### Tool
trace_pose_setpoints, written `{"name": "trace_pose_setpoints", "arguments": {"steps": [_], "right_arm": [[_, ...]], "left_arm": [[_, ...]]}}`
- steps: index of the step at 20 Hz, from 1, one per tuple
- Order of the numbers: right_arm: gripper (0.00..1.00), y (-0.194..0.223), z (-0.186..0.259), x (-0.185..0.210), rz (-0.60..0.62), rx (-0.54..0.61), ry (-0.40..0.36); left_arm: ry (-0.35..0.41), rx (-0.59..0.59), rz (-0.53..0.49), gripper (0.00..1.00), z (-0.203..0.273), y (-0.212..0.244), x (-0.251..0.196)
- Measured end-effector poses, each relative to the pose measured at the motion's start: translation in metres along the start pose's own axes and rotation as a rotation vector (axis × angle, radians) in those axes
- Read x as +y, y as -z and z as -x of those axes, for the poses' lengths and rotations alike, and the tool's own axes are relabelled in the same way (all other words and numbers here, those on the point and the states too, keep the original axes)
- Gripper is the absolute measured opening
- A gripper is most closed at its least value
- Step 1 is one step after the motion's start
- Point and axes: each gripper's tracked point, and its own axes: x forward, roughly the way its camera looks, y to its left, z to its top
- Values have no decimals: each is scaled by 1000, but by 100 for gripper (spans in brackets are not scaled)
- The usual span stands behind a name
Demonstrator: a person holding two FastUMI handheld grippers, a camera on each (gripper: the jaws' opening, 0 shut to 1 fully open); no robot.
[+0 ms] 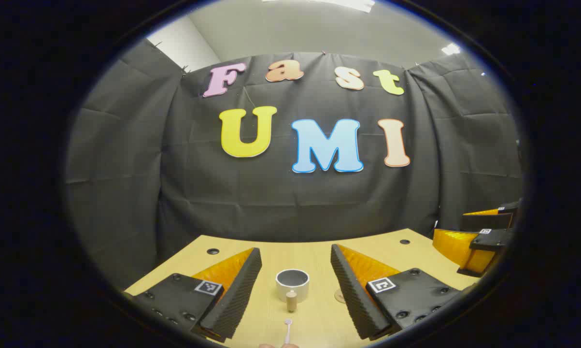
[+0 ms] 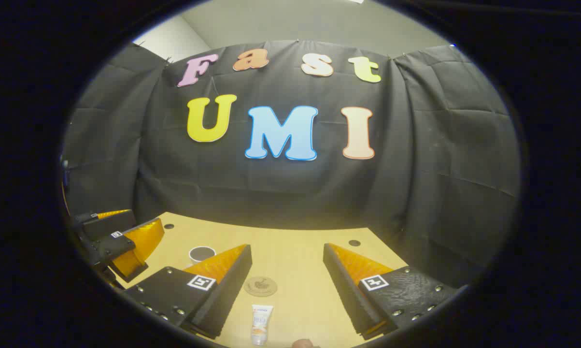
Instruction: Put the toothbrush and toothpaste on the desktop into the cup, then pick up the cup and place it on the coaster on the desktop.
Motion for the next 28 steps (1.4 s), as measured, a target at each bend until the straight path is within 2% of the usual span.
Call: {"name": "trace_pose_setpoints", "arguments": {"steps": [11, 16, 20, 28], "right_arm": [[94, 3, -3, 2, 4, 19, -13], [94, 15, -7, 3, -4, 62, -22], [94, 39, -17, 11, -1, 162, -48], [94, 112, -32, 35, 9, 476, -118]], "left_arm": [[19, 12, 1, 94, 0, 2, -8], [25, 65, 27, 94, -5, 18, -8], [15, 182, 61, 94, -12, 55, -1], [0, 476, 7, 94, -29, 129, 14]]}}
